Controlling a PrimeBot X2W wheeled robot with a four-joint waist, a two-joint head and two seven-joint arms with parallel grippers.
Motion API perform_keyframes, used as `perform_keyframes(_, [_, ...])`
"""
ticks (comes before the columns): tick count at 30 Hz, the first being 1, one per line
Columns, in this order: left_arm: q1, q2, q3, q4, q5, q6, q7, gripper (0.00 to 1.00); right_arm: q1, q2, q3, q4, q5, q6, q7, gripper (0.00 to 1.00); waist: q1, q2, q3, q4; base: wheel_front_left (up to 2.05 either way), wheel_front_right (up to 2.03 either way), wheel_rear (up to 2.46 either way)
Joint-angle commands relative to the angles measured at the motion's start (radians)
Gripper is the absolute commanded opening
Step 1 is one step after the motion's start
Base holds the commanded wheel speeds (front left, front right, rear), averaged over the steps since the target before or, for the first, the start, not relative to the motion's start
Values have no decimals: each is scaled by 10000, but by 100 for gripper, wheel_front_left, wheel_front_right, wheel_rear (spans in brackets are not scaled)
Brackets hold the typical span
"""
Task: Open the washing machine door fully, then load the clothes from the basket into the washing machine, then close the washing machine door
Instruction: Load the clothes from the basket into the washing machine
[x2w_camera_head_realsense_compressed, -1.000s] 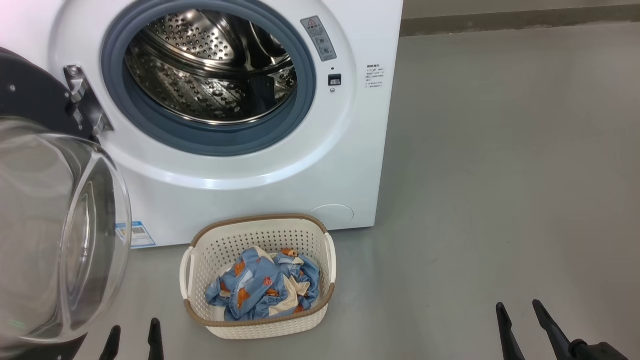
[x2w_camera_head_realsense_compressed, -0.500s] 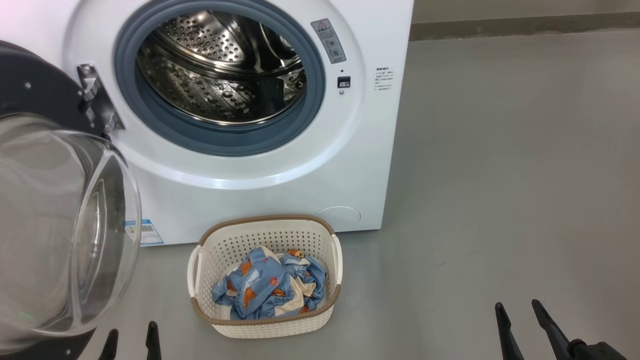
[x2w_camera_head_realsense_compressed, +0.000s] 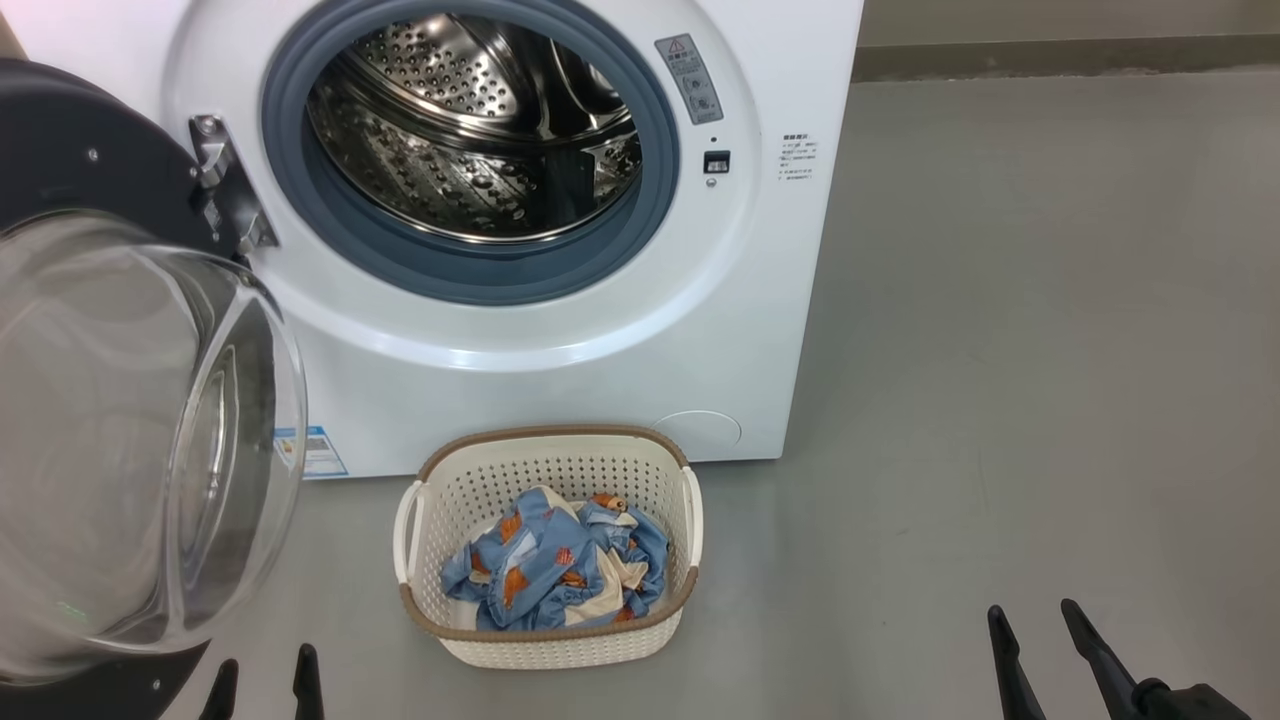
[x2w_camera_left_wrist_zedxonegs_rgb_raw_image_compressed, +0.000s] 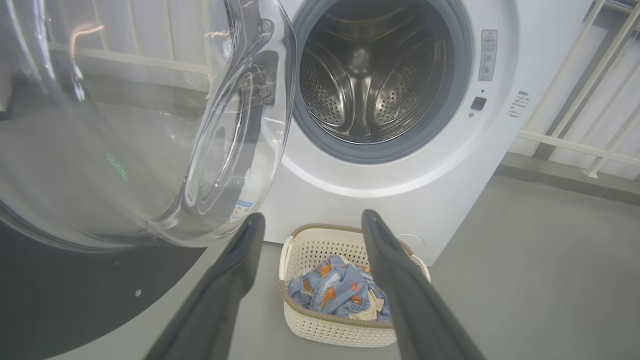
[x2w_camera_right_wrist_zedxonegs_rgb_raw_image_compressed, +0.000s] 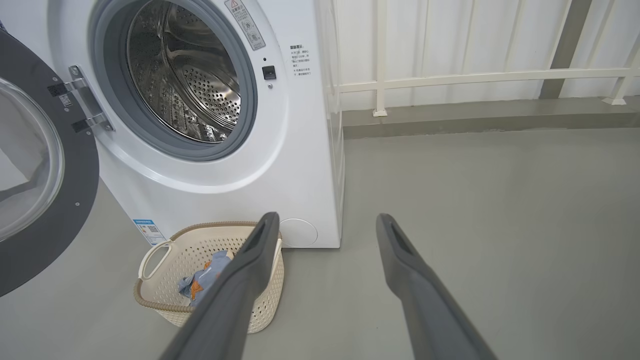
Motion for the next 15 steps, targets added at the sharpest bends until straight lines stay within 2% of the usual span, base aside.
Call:
perform_keyframes(1, [-209, 95, 290, -189, 70, 35, -63, 100, -195, -134, 273, -222, -62, 62, -120, 100, 0, 0, 14, 2, 0, 0, 0])
perform_keyframes(10, [-224, 95, 322, -189, 55, 57, -63, 100, -202, -128, 307, -212, -64, 62, -120, 100, 0, 0, 115, -26, 1, -1, 0])
perform_keyframes(15, [-259, 95, 353, -215, -141, 44, -63, 100, -242, -125, 332, -205, -42, 62, -120, 100, 0, 0, 177, -49, 50, -50, 0])
